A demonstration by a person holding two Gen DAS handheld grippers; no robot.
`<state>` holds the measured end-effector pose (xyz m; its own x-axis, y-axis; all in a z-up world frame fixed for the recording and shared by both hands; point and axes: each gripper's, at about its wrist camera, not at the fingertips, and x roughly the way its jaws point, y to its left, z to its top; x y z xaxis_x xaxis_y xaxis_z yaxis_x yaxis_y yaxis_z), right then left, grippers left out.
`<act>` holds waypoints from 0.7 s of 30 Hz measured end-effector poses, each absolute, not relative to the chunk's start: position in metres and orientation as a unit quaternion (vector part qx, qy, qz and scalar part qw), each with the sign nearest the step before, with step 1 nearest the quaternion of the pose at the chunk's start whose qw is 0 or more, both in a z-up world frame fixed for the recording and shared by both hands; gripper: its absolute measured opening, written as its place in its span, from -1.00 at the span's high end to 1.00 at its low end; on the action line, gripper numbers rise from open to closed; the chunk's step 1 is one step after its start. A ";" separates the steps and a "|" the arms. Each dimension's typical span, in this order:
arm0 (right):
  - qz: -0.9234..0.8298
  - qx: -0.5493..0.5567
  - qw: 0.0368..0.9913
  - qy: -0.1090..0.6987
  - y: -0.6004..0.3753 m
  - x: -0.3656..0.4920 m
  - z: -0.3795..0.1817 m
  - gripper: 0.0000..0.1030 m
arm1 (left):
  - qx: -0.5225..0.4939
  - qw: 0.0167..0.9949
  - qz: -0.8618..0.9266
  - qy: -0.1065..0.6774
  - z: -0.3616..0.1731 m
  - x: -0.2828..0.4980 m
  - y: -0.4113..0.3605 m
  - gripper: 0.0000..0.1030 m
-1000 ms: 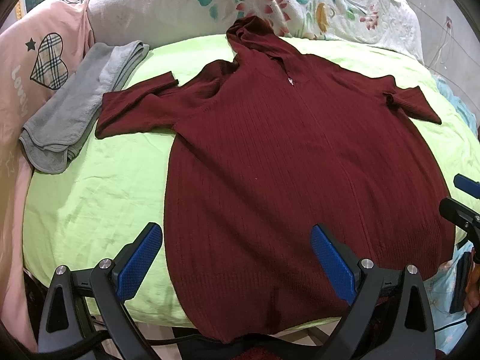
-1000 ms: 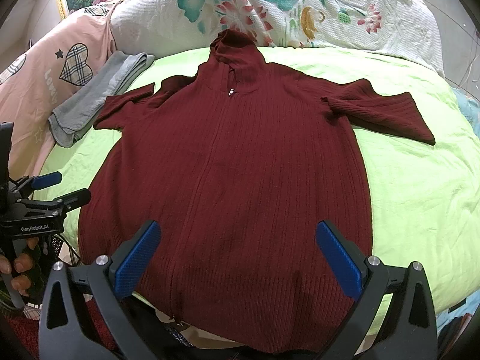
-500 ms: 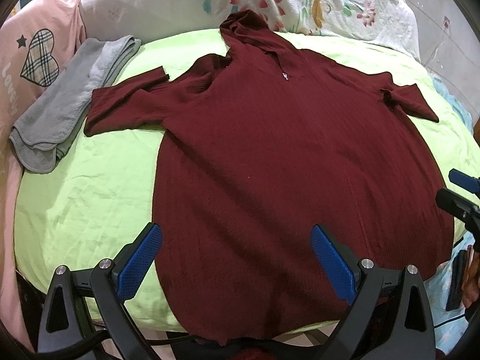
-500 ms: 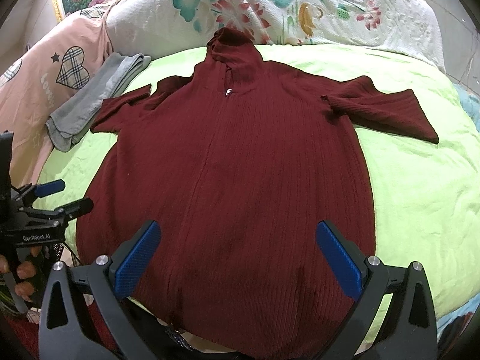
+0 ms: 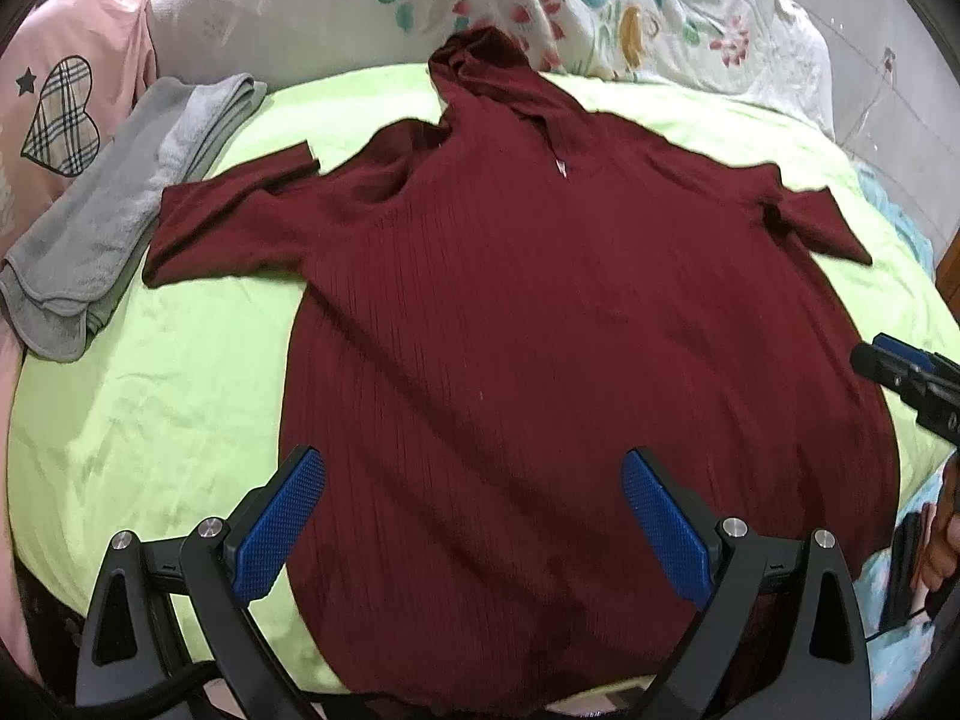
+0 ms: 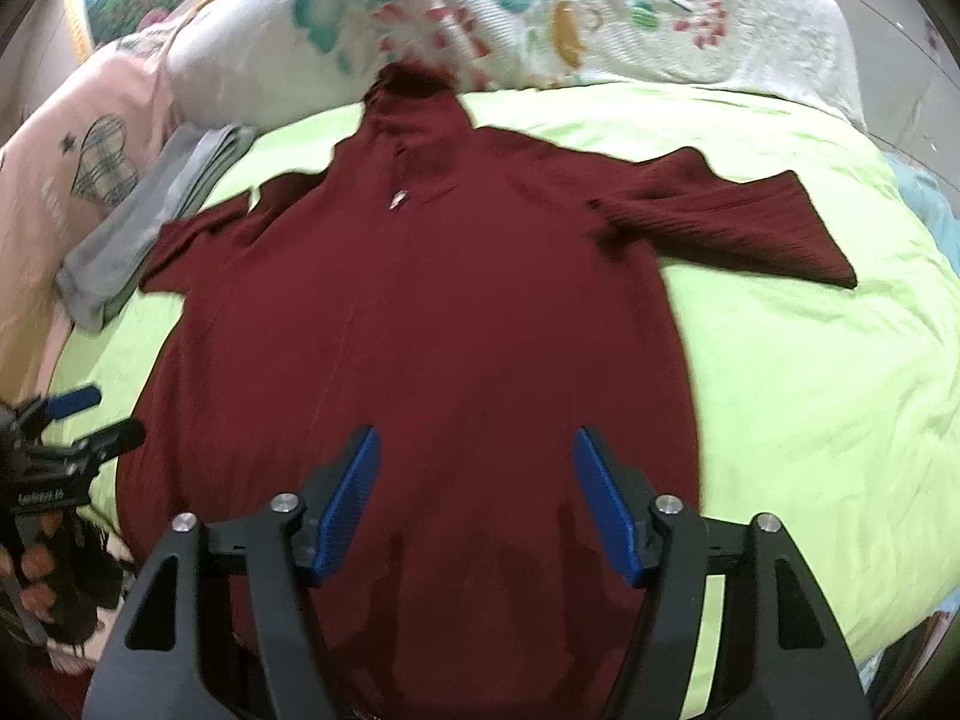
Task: Fold large clothes
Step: 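Reach the right gripper to a sleeve cuff and grasp it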
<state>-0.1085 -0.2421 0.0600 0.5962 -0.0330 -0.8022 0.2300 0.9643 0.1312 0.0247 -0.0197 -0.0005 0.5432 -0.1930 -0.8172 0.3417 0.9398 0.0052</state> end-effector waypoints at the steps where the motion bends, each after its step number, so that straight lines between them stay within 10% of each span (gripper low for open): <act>1: -0.079 0.120 0.886 0.441 -0.252 -0.105 0.062 -0.30 | 0.075 0.877 -0.155 0.449 0.000 0.027 -0.019 -0.93; 21: -0.116 0.096 0.884 0.443 -0.344 0.008 0.049 -0.18 | 0.083 0.872 -0.149 0.459 -0.005 0.067 -0.033 -0.93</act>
<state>0.0081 -0.3444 0.0493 0.5811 -0.1209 -0.8048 0.2904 0.9546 0.0662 0.0665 -0.0334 -0.0053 0.5343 -0.1845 -0.8249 0.3364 0.9417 0.0072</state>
